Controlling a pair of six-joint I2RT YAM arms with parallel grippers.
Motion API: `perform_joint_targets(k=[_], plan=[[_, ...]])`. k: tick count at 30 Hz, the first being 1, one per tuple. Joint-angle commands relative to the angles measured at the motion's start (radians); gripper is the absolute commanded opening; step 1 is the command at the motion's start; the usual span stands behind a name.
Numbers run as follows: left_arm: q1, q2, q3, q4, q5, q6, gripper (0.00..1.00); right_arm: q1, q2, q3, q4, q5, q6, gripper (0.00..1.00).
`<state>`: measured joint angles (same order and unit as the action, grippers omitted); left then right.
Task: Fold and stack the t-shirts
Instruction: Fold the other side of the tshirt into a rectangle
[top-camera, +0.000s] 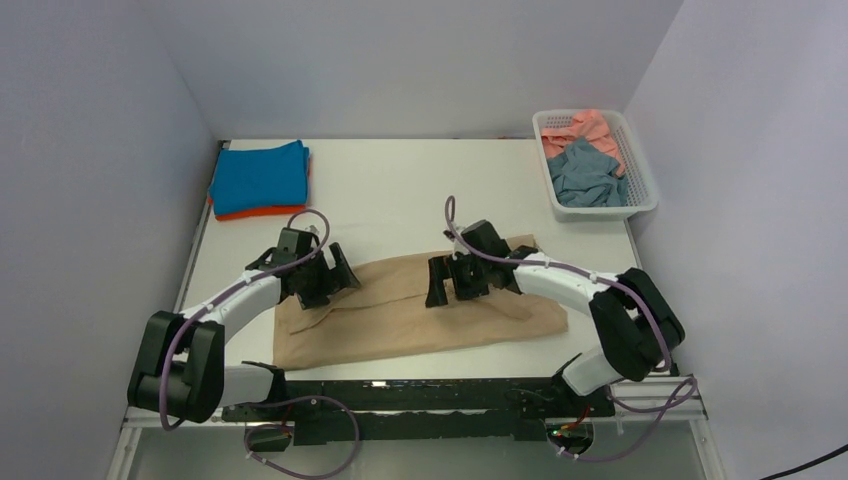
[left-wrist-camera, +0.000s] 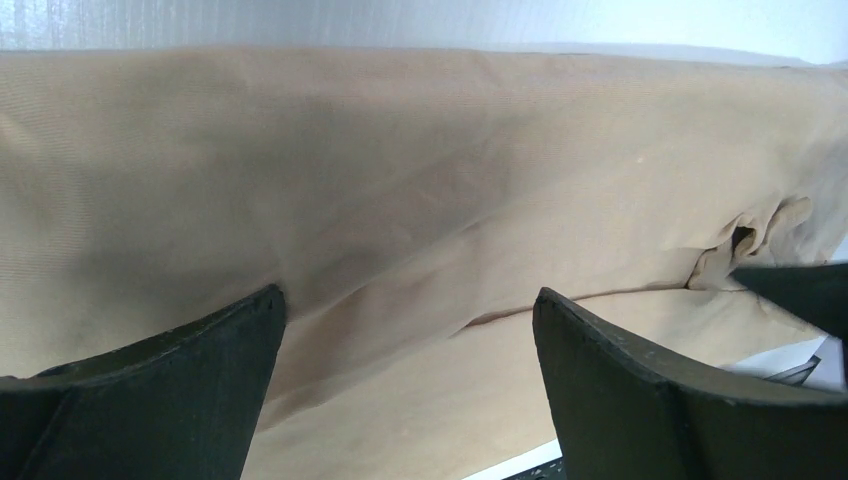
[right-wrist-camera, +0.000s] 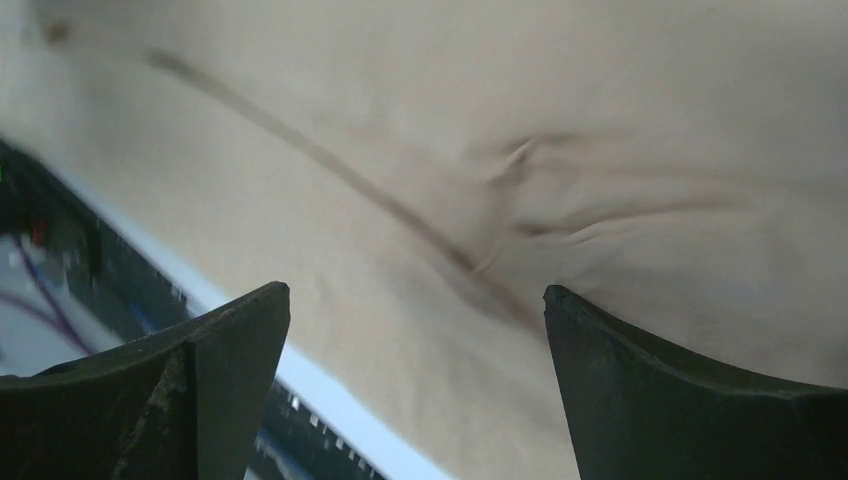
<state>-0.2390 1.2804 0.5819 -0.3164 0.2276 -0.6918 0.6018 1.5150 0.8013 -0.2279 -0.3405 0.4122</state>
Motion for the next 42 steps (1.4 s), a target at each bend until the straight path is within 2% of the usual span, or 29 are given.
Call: perform_joint_targets(k=[1, 3, 5, 9, 11, 15, 18, 21, 26, 38, 42], plan=[[-0.004, 0.056, -0.028, 0.008, -0.03, 0.027, 0.99, 0.1, -0.121, -0.035, -0.106, -0.147, -0.063, 1.0], [-0.003, 0.064, -0.022, 0.003, -0.038, 0.03, 0.99, 0.115, -0.184, -0.064, -0.115, -0.212, -0.053, 1.0], [-0.003, 0.069, -0.013, -0.005, -0.05, 0.033, 0.99, 0.117, -0.278, -0.098, -0.104, -0.216, -0.029, 1.0], [-0.003, 0.066, -0.001, -0.02, -0.069, 0.035, 0.99, 0.098, -0.393, -0.115, -0.126, 0.085, 0.015, 1.0], [-0.003, 0.063, -0.001, -0.022, -0.072, 0.037, 1.0, 0.043, -0.386, -0.104, -0.129, 0.193, 0.045, 1.0], [-0.003, 0.062, -0.01, -0.018, -0.079, 0.037, 0.99, -0.101, -0.289, -0.115, -0.038, 0.195, 0.099, 1.0], [-0.003, 0.071, -0.015, -0.012, -0.077, 0.035, 0.99, -0.12, -0.203, -0.093, 0.059, 0.204, 0.082, 1.0], [-0.002, 0.085, -0.014, -0.009, -0.069, 0.035, 0.99, -0.124, -0.107, -0.058, 0.116, 0.177, 0.068, 1.0], [-0.002, 0.082, -0.012, -0.021, -0.084, 0.042, 0.99, -0.123, -0.006, -0.048, 0.093, 0.135, 0.037, 1.0], [-0.003, 0.092, 0.007, -0.03, -0.09, 0.038, 0.99, -0.047, -0.151, -0.127, 0.088, -0.22, 0.021, 1.0], [-0.003, 0.092, 0.012, -0.043, -0.101, 0.041, 0.99, 0.04, -0.143, -0.12, 0.039, -0.247, 0.022, 1.0]])
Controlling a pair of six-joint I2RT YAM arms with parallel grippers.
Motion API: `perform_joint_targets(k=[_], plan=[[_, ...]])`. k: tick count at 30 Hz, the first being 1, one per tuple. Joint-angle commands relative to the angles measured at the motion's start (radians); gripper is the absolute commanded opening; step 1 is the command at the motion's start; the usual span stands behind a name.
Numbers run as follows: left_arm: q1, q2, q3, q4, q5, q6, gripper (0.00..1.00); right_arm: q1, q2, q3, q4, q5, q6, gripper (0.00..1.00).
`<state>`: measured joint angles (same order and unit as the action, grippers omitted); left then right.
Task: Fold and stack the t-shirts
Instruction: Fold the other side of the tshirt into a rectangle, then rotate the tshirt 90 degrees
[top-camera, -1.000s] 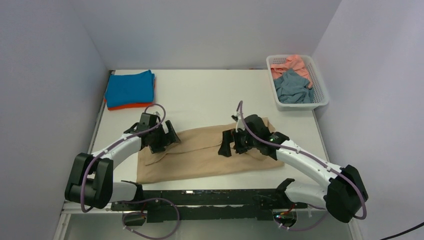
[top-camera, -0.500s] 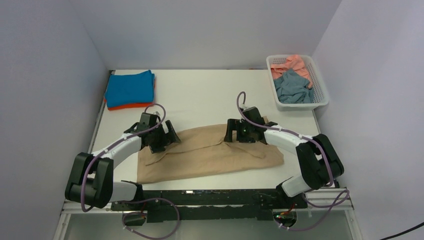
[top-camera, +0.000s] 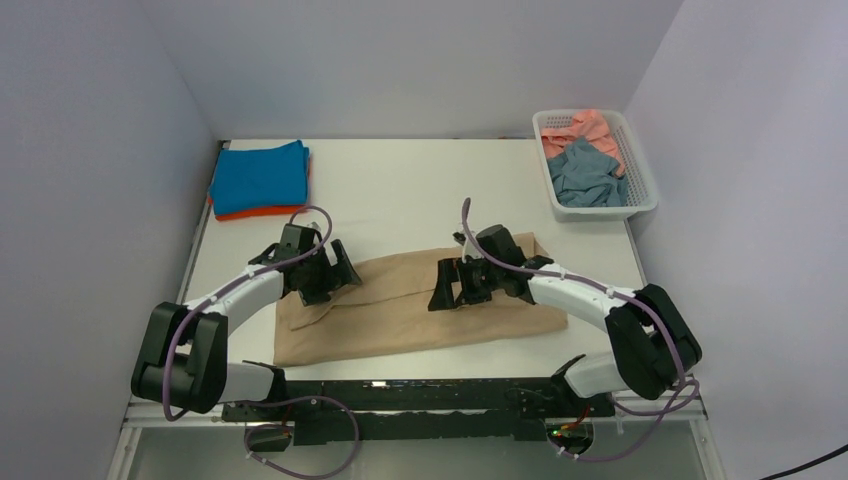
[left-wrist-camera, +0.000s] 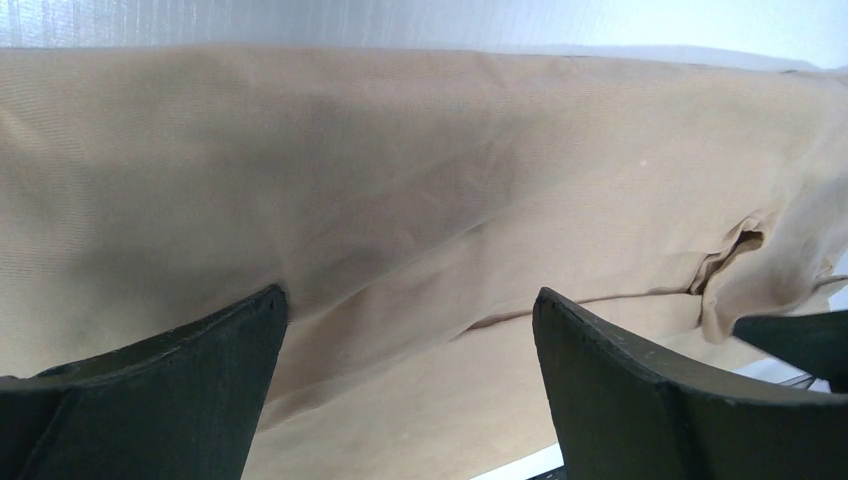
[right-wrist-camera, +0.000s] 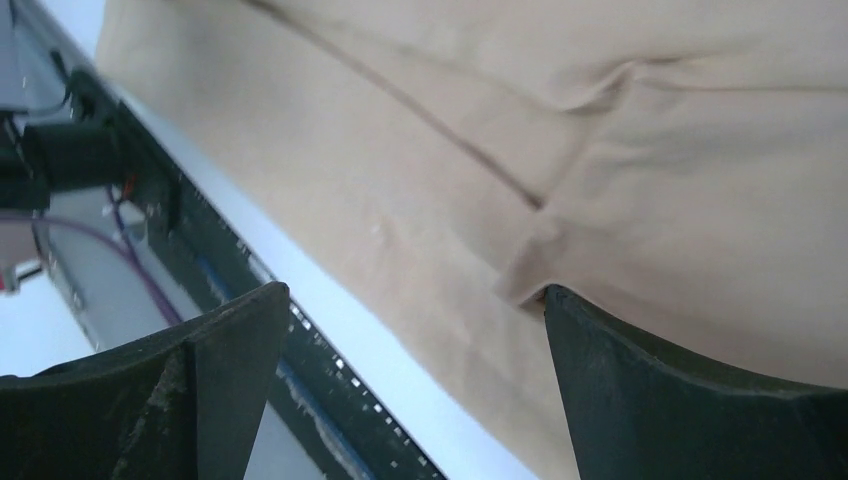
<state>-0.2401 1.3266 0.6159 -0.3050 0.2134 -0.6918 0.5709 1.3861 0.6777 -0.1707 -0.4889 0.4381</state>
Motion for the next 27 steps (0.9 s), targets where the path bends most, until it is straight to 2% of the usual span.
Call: perform_joint_targets(k=[1, 6, 10, 14, 16, 22, 27], plan=[[-0.002, 0.044, -0.02, -0.06, -0.093, 0.042, 0.99, 0.096, -0.013, 0.014, -0.048, -0.084, -0.012, 1.0], [-0.002, 0.036, -0.007, -0.08, -0.12, 0.047, 0.99, 0.154, -0.097, 0.056, -0.173, -0.024, -0.044, 1.0], [-0.002, 0.037, -0.001, -0.079, -0.111, 0.049, 0.99, 0.152, -0.2, 0.075, -0.197, 0.102, -0.041, 1.0], [-0.001, 0.028, 0.004, -0.09, -0.115, 0.054, 1.0, 0.142, -0.237, 0.084, -0.201, 0.289, 0.036, 1.0], [-0.002, 0.012, 0.002, -0.097, -0.115, 0.056, 0.99, 0.126, -0.243, 0.069, -0.203, 0.332, 0.113, 1.0], [-0.003, -0.028, -0.016, -0.077, -0.073, 0.067, 0.99, 0.047, -0.181, -0.041, -0.208, 0.364, 0.33, 1.0], [-0.01, -0.007, -0.026, -0.048, -0.033, 0.066, 0.99, -0.081, -0.056, -0.107, -0.065, 0.334, 0.386, 1.0]])
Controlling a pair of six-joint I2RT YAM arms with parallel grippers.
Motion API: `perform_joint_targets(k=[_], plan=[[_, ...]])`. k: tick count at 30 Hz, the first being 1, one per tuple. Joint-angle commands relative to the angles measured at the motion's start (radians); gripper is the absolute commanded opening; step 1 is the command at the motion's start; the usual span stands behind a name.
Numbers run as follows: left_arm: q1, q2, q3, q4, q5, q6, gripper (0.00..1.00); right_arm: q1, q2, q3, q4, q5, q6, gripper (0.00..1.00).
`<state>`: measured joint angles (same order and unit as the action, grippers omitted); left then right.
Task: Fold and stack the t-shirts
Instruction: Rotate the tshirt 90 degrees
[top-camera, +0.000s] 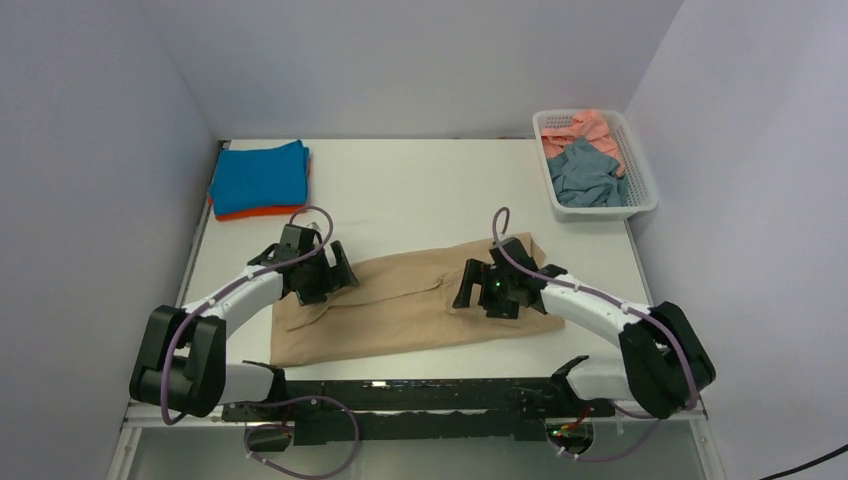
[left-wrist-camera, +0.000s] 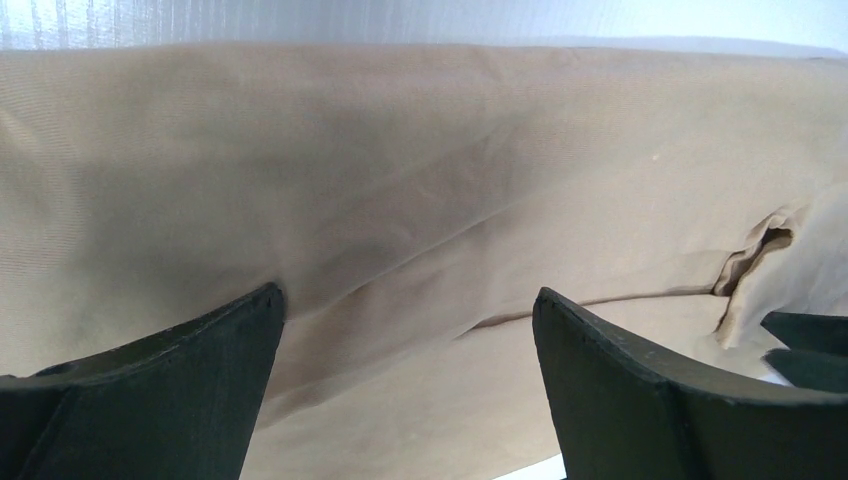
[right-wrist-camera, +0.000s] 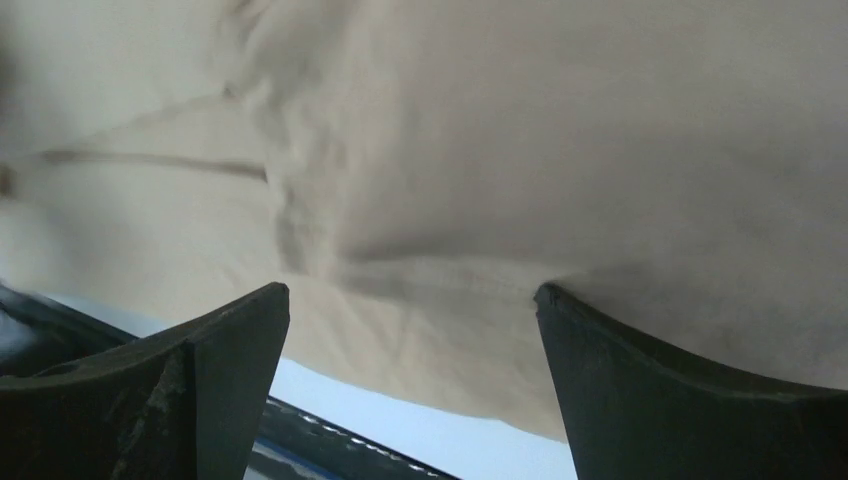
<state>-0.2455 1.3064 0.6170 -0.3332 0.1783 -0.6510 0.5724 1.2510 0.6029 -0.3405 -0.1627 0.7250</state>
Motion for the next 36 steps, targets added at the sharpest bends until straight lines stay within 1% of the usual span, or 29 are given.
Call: perform_joint_targets(k=[1, 4, 7, 12, 15, 16, 20, 23, 25, 29, 32, 34, 36], plan=[[-0.008, 0.017, -0.025, -0.018, 0.006, 0.024, 0.99, -0.109, 0.113, -0.027, 0.139, 0.0, 0.094, 1.0], [-0.023, 0.024, -0.014, -0.015, 0.008, 0.022, 0.99, -0.187, 0.223, 0.048, 0.184, -0.001, 0.063, 1.0], [-0.038, 0.039, 0.015, -0.014, 0.02, 0.023, 0.99, -0.255, 0.356, 0.184, 0.208, 0.013, 0.026, 1.0], [-0.083, 0.072, 0.082, -0.018, 0.021, 0.022, 0.99, -0.336, 0.615, 0.461, 0.197, 0.008, -0.023, 1.0], [-0.129, 0.097, 0.111, 0.002, 0.041, 0.002, 0.99, -0.348, 0.786, 0.686, 0.16, -0.036, -0.053, 1.0], [-0.151, 0.107, 0.118, 0.01, 0.047, -0.004, 1.0, -0.348, 0.861, 0.763, 0.142, -0.05, -0.063, 1.0], [-0.251, 0.166, 0.159, 0.014, 0.052, -0.036, 0.99, -0.347, 1.062, 1.057, 0.064, -0.087, -0.111, 1.0], [-0.339, 0.23, 0.19, 0.042, 0.101, -0.055, 0.99, -0.345, 1.206, 1.291, -0.002, -0.133, -0.156, 1.0], [-0.402, 0.282, 0.228, 0.042, 0.123, -0.06, 0.99, -0.336, 1.29, 1.426, -0.018, -0.19, -0.187, 1.0], [-0.516, 0.372, 0.322, -0.001, 0.13, -0.053, 0.99, -0.327, 1.43, 1.699, -0.064, -0.16, -0.205, 1.0], [-0.576, 0.388, 0.355, -0.025, 0.143, -0.04, 0.99, -0.327, 1.467, 1.744, 0.019, -0.133, -0.198, 1.0], [-0.611, 0.379, 0.372, -0.094, 0.103, -0.017, 0.99, -0.33, 1.477, 1.763, 0.046, -0.111, -0.204, 1.0], [-0.639, 0.356, 0.373, -0.179, 0.044, 0.015, 0.99, -0.328, 1.495, 1.803, 0.037, -0.097, -0.225, 1.0]])
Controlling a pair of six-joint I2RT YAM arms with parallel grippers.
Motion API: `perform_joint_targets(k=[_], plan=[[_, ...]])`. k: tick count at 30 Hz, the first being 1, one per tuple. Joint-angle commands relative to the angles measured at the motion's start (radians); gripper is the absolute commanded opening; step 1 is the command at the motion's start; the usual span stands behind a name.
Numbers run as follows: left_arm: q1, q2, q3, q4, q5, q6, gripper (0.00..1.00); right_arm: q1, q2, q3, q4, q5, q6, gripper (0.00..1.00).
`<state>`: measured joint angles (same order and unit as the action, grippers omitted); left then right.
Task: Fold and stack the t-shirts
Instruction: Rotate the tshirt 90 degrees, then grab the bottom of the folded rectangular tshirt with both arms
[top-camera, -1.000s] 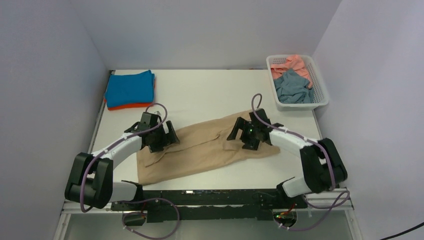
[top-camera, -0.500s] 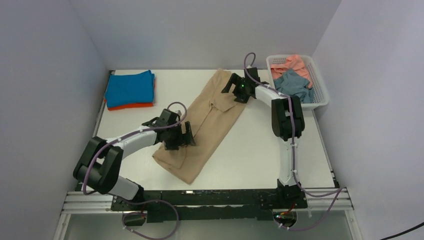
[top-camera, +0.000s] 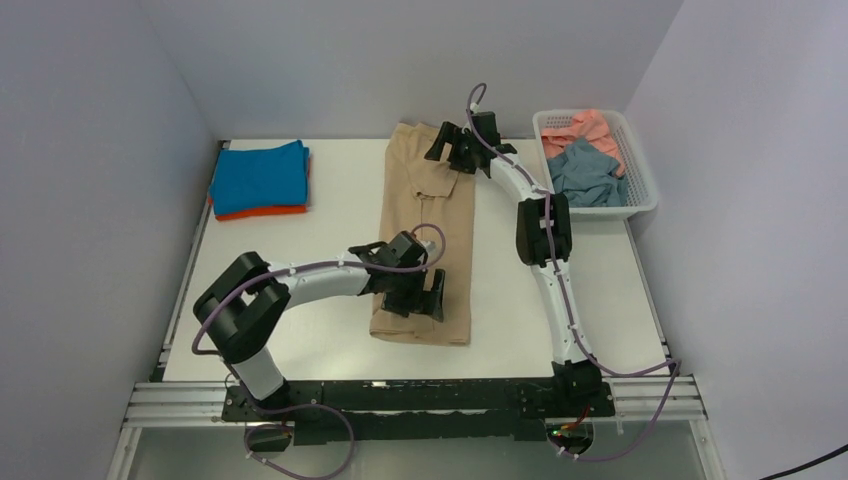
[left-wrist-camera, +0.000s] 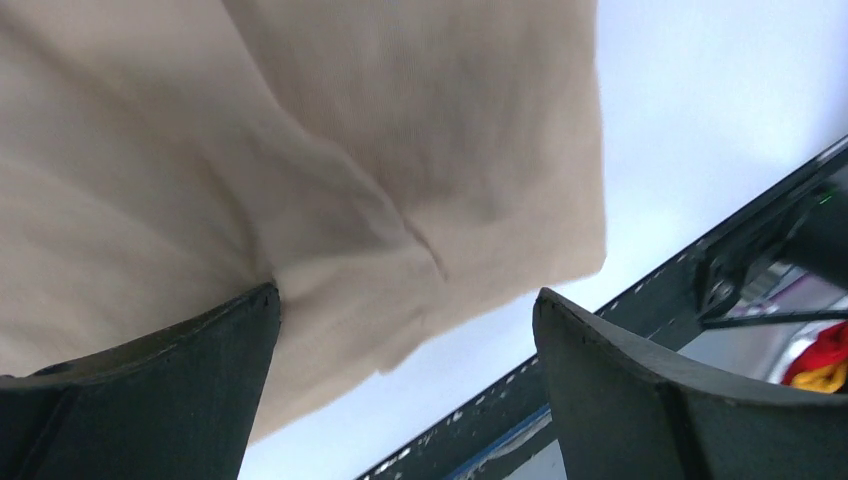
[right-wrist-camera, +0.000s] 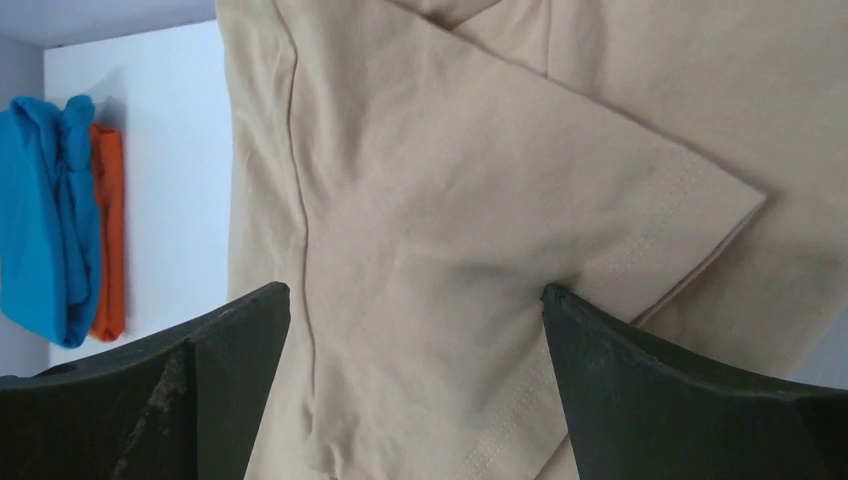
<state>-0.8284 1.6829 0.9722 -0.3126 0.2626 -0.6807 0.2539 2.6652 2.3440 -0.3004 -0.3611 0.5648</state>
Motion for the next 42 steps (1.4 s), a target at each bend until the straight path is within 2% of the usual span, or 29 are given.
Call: perform_joint_targets(k=[1, 9, 14, 16, 23, 26, 29, 32, 37, 42], plan=[[-0.066, -0.043, 0.005, -0.238, -0.058, 0.058, 0.99, -0.011, 0.091, 0.08, -0.016, 0.115, -0.077, 1.0], [-0.08, -0.147, -0.183, -0.243, 0.055, 0.088, 0.99, -0.026, 0.052, 0.062, -0.041, 0.141, -0.139, 1.0], [-0.082, -0.248, -0.226, -0.26, 0.038, 0.068, 0.99, -0.026, -0.013, 0.068, -0.06, 0.123, -0.205, 1.0], [-0.083, -0.315, -0.213, -0.278, 0.007, 0.067, 1.0, -0.024, -0.054, 0.055, -0.06, 0.105, -0.233, 1.0], [-0.047, -0.531, -0.214, -0.339, -0.252, 0.016, 0.99, 0.007, -0.288, -0.071, -0.066, 0.087, -0.363, 1.0], [0.055, -0.565, -0.264, -0.285, -0.26, 0.012, 0.99, 0.018, -0.435, -0.226, -0.029, 0.12, -0.354, 1.0], [0.144, -0.569, -0.331, -0.166, -0.196, 0.013, 0.99, 0.043, -0.633, -0.515, 0.062, 0.176, -0.321, 1.0], [0.165, -0.535, -0.36, -0.095, -0.127, 0.029, 0.96, 0.08, -0.834, -0.833, 0.122, 0.266, -0.244, 1.0], [0.167, -0.452, -0.38, -0.063, -0.092, 0.049, 0.82, 0.139, -1.098, -1.202, 0.119, 0.352, -0.082, 1.0], [0.169, -0.397, -0.407, -0.025, -0.078, 0.05, 0.57, 0.244, -1.248, -1.421, 0.106, 0.31, -0.033, 1.0]])
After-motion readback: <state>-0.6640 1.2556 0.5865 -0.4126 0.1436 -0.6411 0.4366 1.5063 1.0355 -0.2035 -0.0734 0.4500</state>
